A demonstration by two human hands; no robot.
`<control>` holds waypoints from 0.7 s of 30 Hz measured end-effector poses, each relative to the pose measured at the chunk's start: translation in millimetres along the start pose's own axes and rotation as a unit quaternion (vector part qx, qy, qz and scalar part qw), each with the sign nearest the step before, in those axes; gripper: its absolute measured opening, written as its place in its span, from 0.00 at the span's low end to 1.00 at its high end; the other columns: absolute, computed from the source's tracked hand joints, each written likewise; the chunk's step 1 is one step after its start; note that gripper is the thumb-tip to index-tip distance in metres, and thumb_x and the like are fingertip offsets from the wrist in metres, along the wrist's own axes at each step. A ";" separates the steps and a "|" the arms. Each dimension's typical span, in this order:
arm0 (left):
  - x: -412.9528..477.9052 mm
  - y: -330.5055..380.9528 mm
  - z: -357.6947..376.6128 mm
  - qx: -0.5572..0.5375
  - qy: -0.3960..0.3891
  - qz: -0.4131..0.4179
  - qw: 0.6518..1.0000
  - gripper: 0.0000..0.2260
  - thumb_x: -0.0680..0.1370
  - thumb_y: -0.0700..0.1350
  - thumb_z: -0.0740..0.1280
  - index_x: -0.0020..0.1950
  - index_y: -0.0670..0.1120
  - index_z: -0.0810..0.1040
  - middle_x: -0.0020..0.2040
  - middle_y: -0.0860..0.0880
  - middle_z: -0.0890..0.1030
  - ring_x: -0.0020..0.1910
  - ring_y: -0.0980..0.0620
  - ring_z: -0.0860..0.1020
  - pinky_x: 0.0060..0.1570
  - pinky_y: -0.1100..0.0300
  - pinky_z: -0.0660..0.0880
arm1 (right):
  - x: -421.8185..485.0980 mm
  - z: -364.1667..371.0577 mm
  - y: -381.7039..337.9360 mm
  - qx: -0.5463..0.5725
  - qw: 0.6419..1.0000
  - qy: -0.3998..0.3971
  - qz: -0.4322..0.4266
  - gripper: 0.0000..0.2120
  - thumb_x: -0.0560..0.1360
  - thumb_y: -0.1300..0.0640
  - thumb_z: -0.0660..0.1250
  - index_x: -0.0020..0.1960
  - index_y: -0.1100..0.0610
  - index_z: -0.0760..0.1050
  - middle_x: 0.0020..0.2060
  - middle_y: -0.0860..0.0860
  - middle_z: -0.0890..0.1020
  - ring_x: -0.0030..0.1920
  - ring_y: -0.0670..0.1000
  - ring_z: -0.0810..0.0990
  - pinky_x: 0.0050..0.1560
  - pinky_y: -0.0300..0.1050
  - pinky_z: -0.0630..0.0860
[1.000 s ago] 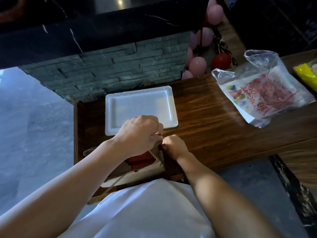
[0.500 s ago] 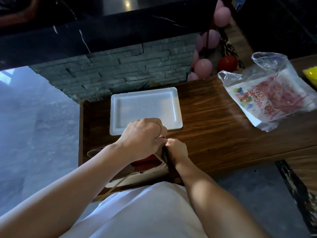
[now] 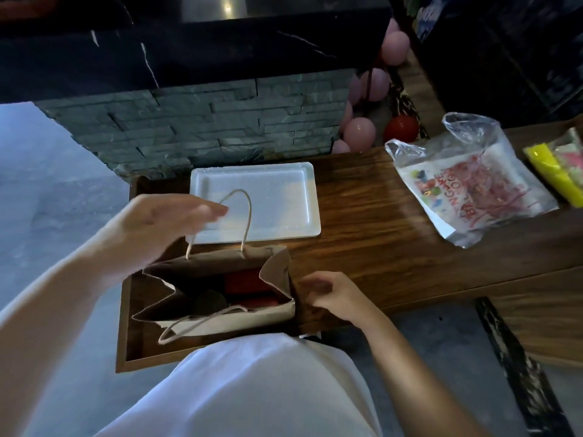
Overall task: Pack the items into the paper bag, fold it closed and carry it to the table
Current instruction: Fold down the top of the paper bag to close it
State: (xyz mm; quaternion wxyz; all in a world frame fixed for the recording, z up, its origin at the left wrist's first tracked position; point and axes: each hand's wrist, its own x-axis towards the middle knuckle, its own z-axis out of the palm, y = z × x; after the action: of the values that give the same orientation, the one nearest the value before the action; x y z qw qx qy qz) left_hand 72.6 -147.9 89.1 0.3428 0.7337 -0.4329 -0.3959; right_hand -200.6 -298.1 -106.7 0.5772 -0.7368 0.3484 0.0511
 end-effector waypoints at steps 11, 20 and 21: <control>-68.2 -131.4 44.3 -0.321 0.303 -0.247 0.863 0.21 0.74 0.23 0.58 0.43 0.44 0.83 0.48 0.39 0.85 0.44 0.44 0.84 0.41 0.57 0.82 | -32.1 15.1 -27.3 0.020 0.999 -0.012 -0.030 0.21 0.69 0.55 0.73 0.50 0.29 0.75 0.49 0.30 0.80 0.51 0.35 0.79 0.44 0.26 0.76; -74.7 -148.5 78.1 -0.064 0.174 -0.189 0.964 0.17 0.71 0.29 0.68 0.39 0.52 0.86 0.36 0.59 0.86 0.40 0.59 0.84 0.37 0.75 0.75 | -22.5 31.5 -50.9 0.046 0.998 -0.008 -0.033 0.13 0.71 0.58 0.74 0.47 0.39 0.81 0.47 0.41 0.85 0.51 0.41 0.82 0.52 0.39 0.79; -76.0 -149.7 75.3 -0.083 0.182 -0.180 0.963 0.16 0.71 0.31 0.70 0.39 0.52 0.86 0.39 0.58 0.87 0.42 0.58 0.85 0.42 0.69 0.78 | -20.4 31.5 -52.7 0.046 0.998 -0.004 -0.035 0.12 0.71 0.58 0.74 0.46 0.40 0.82 0.46 0.41 0.86 0.51 0.41 0.82 0.53 0.40 0.79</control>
State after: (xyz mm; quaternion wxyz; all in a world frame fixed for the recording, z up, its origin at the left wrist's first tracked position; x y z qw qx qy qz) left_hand 37.3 -32.7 -50.0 0.3986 0.8280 -0.1895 -0.3458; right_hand -175.5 -256.1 -64.3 0.6131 -0.7210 0.3224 0.0176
